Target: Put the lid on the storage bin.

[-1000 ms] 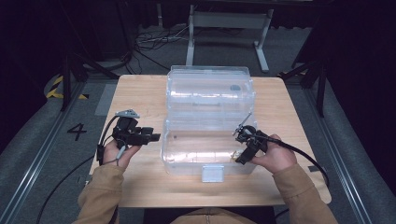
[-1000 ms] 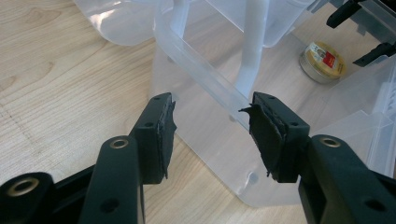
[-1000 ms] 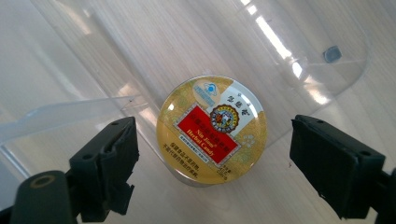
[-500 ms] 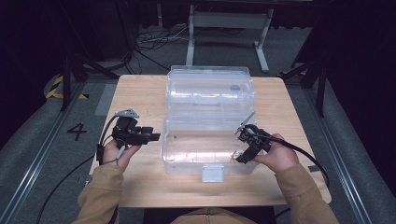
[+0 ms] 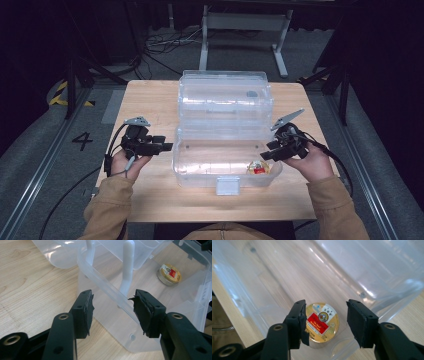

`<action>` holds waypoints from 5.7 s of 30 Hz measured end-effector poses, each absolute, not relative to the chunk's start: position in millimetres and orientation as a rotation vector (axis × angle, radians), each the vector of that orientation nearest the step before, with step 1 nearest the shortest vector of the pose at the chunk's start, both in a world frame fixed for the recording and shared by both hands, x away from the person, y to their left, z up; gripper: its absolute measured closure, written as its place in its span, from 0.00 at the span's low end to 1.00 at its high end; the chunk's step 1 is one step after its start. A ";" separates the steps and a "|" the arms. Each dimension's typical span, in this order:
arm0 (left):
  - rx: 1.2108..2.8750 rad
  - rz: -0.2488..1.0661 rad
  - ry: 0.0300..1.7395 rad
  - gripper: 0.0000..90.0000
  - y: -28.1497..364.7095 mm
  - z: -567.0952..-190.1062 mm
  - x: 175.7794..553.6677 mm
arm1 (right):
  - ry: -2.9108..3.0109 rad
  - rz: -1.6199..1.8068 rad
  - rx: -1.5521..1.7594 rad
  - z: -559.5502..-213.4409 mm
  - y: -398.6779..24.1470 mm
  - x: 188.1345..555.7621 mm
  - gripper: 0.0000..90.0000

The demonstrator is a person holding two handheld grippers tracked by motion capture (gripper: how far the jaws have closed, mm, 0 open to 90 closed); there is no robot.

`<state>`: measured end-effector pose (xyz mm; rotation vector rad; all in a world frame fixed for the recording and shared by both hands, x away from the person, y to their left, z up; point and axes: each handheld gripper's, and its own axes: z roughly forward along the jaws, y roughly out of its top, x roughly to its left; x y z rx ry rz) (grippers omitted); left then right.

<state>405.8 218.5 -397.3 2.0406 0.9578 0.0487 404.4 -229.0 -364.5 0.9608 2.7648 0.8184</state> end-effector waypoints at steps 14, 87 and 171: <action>2.075 0.052 0.866 0.55 202.6 -382.7 394.5 | 2.674 1.073 0.882 -339.9 -247.7 400.5 0.69; 2.394 -0.105 0.512 0.84 130.3 -419.6 356.2 | 2.630 1.269 0.716 -295.6 -229.3 437.4 0.72; 2.305 -0.131 0.535 0.83 135.4 -423.8 354.4 | 2.848 0.991 0.574 -292.2 -151.7 487.6 0.91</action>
